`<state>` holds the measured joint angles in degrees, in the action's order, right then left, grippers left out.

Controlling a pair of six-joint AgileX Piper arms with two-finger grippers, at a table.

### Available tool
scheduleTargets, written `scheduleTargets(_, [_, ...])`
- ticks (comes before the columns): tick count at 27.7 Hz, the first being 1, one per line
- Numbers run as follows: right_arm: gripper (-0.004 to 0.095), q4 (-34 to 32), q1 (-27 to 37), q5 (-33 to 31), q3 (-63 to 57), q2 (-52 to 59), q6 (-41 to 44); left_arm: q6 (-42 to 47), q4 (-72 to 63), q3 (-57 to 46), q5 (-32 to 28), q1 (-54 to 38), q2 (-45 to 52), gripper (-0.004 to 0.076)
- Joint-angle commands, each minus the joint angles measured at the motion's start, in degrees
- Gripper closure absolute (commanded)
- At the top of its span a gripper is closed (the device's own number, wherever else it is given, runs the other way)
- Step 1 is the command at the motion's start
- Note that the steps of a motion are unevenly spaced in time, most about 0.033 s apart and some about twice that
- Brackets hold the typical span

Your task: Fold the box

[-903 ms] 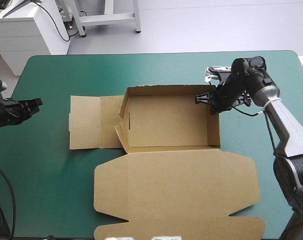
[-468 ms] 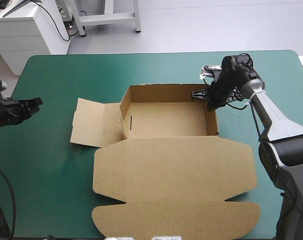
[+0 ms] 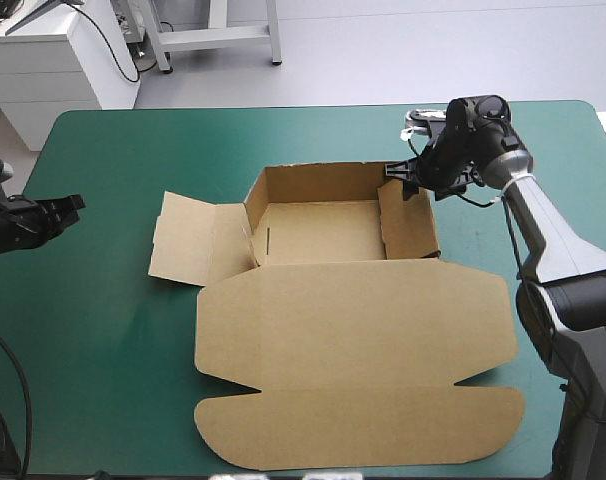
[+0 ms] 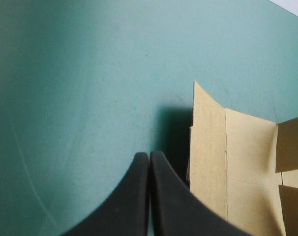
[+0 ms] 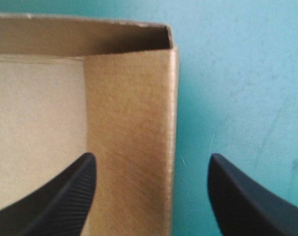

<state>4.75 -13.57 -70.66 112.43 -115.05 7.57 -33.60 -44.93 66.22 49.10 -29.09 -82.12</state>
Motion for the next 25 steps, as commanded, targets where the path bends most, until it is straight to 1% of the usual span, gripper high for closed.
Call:
scheduleTargets(1, [0.0048,0.2,0.4,-0.8,4.7,3.3,-0.4,0.4,-3.4,1.5,-1.4,-0.1,2.0,0.0734])
scheduleTargets(3, [-0.0009,0.2,0.4,-0.8,5.6,3.5,-0.1,0.4,-3.4,1.5,-1.4,-0.1,2.0,0.0734])
scheduleTargets(4, [-0.0012,0.2,0.4,-0.8,5.6,3.8,0.2,0.4,-3.4,1.5,-1.3,-0.1,2.0,0.0734])
scheduleTargets(18, [-0.0012,-0.3,0.4,-0.8,4.7,13.7,0.7,0.4,-3.4,0.9,-1.4,-0.1,2.0,0.0734])
scheduleTargets(21, [-0.0012,-0.7,0.4,-0.8,2.8,16.0,0.8,0.4,-3.7,0.2,-1.7,-0.1,2.0,0.0734])
scheduleTargets(22, [-0.0012,-2.0,0.4,-0.8,1.3,17.2,1.4,0.4,-3.9,-0.4,-1.9,-0.1,2.0,0.0734])
scheduleTargets(25, [-0.0011,-1.6,0.4,-0.8,-0.5,18.2,1.4,0.4,-3.9,-0.6,-1.9,-0.1,2.0,0.0734])
